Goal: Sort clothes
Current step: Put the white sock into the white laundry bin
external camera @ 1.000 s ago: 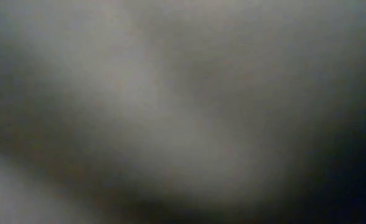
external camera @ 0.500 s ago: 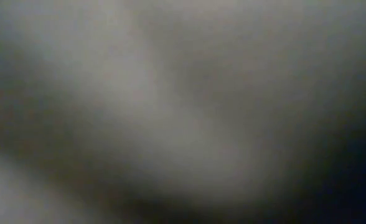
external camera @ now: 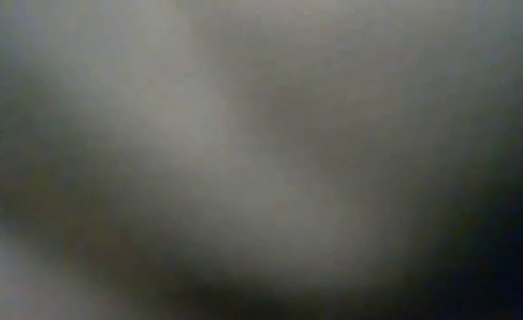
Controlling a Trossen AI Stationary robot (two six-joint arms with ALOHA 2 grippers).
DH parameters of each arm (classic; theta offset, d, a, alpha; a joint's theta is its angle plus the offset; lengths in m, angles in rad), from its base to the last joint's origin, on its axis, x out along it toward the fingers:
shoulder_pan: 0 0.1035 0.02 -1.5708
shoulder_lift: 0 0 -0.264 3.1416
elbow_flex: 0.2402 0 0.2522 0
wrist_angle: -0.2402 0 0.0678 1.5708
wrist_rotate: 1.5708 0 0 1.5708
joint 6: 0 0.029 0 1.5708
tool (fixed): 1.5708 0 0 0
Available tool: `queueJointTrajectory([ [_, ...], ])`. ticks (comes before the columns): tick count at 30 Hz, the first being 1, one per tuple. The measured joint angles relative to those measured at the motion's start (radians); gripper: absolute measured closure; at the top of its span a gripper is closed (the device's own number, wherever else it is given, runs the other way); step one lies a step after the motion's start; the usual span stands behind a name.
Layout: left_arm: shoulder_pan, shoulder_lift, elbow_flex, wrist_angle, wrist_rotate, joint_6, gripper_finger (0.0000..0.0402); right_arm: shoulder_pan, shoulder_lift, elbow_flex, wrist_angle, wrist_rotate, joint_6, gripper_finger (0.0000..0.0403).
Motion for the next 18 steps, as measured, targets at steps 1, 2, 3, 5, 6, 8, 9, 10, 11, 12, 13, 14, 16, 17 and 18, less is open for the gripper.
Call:
queueJointTrajectory([
  [1, 0.0, -0.017, 0.028, -0.029, -0.001, 0.001, 0.0393, 0.0, 0.0, 0.0, 0.0, 0.0, 0.0, 0.0222],
  [2, 0.0, -0.036, 0.056, -0.046, -0.002, 0.003, 0.0393, 0.0, 0.0, 0.0, 0.001, 0.0, 0.0, 0.0222],
  [3, 0.0, -0.056, 0.083, -0.058, -0.005, 0.006, 0.0393, 0.0, 0.0, 0.0, 0.0, 0.0, 0.0, 0.0222],
  [5, 0.0, -0.099, 0.14, -0.062, -0.006, 0.025, 0.0394, 0.0, 0.0, 0.0, 0.001, 0.0, 0.0, 0.0222],
  [6, 0.0, -0.12, 0.171, -0.059, -0.008, 0.035, 0.0394, 0.0, 0.0, 0.0, 0.001, 0.0, 0.0, 0.0222],
  [8, 0.0, -0.159, 0.232, -0.057, -0.039, 0.056, 0.0394, 0.0, 0.0, 0.0, 0.0, 0.0, -0.001, 0.0222],
  [9, 0.0, -0.175, 0.262, -0.059, -0.064, 0.068, 0.0394, 0.0, 0.0, 0.0, 0.001, 0.0, 0.0, 0.0222],
  [10, 0.0, -0.19, 0.292, -0.058, -0.093, 0.082, 0.0395, 0.0, 0.0, 0.0, 0.001, 0.0, -0.001, 0.0222],
  [11, 0.0, -0.205, 0.321, -0.055, -0.129, 0.1, 0.0395, 0.0, 0.0, 0.0, 0.001, 0.0, -0.001, 0.0222],
  [12, 0.0, -0.218, 0.344, -0.043, -0.17, 0.12, 0.0395, 0.0, 0.0, 0.0, 0.001, 0.0, -0.001, 0.0222],
  [13, 0.0, -0.231, 0.364, -0.017, -0.225, 0.146, 0.0395, 0.0, 0.0, 0.0, 0.001, 0.0, -0.002, 0.0222],
  [14, 0.0, -0.241, 0.38, 0.022, -0.282, 0.177, 0.0396, 0.0, 0.0, 0.0, 0.001, 0.0, -0.006, 0.0222],
  [16, 0.0, -0.255, 0.395, 0.144, -0.362, 0.261, 0.0396, 0.0, 0.0, 0.0, 0.001, 0.0, -0.02, 0.0222],
  [17, 0.001, -0.258, 0.396, 0.211, -0.377, 0.307, 0.0396, 0.0, 0.0, 0.0, 0.001, 0.0, -0.028, 0.0222],
  [18, 0.002, -0.258, 0.396, 0.275, -0.378, 0.358, 0.0396, 0.0, 0.0, 0.0, 0.001, 0.0, -0.034, 0.0222],
])
